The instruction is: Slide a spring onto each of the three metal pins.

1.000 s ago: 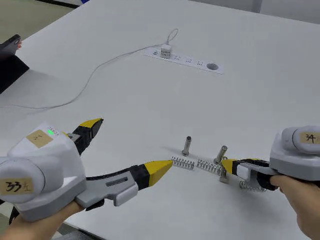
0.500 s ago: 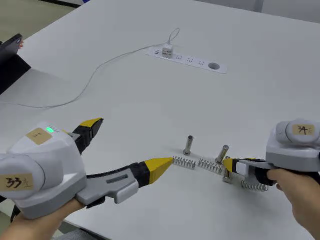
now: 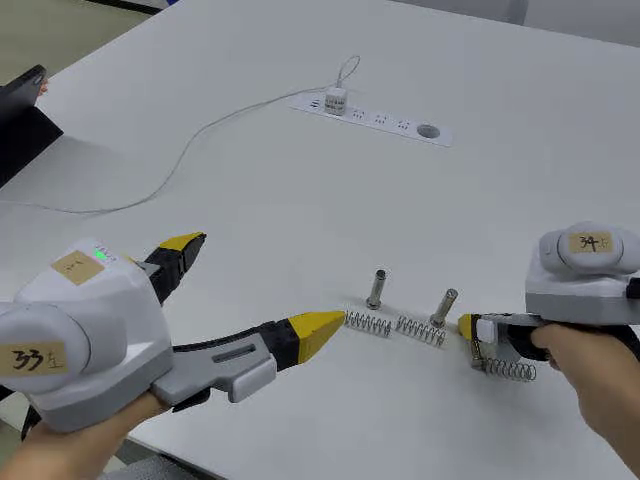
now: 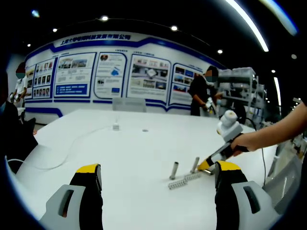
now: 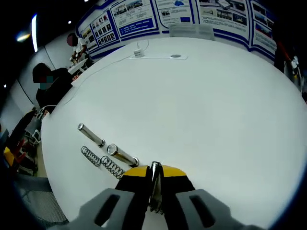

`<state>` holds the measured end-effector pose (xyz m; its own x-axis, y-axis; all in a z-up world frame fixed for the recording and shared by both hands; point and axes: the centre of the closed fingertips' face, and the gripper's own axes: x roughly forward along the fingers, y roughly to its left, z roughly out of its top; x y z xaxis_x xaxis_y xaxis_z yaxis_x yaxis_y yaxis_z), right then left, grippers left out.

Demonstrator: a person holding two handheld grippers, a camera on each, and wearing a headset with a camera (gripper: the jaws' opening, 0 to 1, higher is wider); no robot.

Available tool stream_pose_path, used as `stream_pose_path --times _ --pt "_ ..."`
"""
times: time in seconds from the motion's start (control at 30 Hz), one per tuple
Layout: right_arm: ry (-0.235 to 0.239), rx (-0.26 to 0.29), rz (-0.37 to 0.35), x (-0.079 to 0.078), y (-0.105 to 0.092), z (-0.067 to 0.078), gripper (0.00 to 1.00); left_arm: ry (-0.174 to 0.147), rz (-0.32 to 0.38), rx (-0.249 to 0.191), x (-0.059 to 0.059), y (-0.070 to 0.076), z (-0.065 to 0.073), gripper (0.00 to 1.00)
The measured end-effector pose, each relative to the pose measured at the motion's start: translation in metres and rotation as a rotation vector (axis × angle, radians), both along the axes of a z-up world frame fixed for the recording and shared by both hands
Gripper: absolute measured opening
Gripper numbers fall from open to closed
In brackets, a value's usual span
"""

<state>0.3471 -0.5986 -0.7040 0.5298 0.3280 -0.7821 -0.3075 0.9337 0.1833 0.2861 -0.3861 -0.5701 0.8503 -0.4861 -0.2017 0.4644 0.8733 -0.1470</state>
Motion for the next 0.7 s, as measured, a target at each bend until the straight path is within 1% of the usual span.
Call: stream_pose_path --times 0.1,0.17,0.33,0.4,0.43,0.5,0.53,0.7 --pt "-0.001 -0.009 0.008 0.002 0.001 0.0 0.1 -0.001 0.0 0.002 0.0 0.0 0.0 1.0" --pt "0.0 -0.025 0.021 0.002 0.003 0.0 0.1 -0.001 0.001 0.004 0.0 0.0 0.0 1.0" --pt "0.007 -0.082 0.059 0.006 0.006 0.0 0.09 -0.002 0.003 0.002 0.001 0.001 0.0 1.0" --pt "0.005 -0.1 0.061 0.009 0.006 0.0 0.09 -0.001 0.003 0.0 0.001 0.001 0.0 1.0" --pt "0.006 -0.101 0.058 0.011 0.006 -0.001 0.09 -0.002 0.004 0.001 0.001 0.001 0.0 1.0" --pt "0.008 -0.086 0.042 0.012 0.006 0.001 0.09 -0.005 0.008 -0.001 0.001 0.002 0.001 1.0" --pt "0.019 -0.078 0.025 0.012 0.006 0.002 0.09 -0.004 0.009 -0.004 0.001 0.002 0.001 1.0" --pt "0.012 -0.073 0.012 0.012 0.003 0.004 0.09 -0.003 0.011 -0.006 0.002 0.003 0.0 1.0"
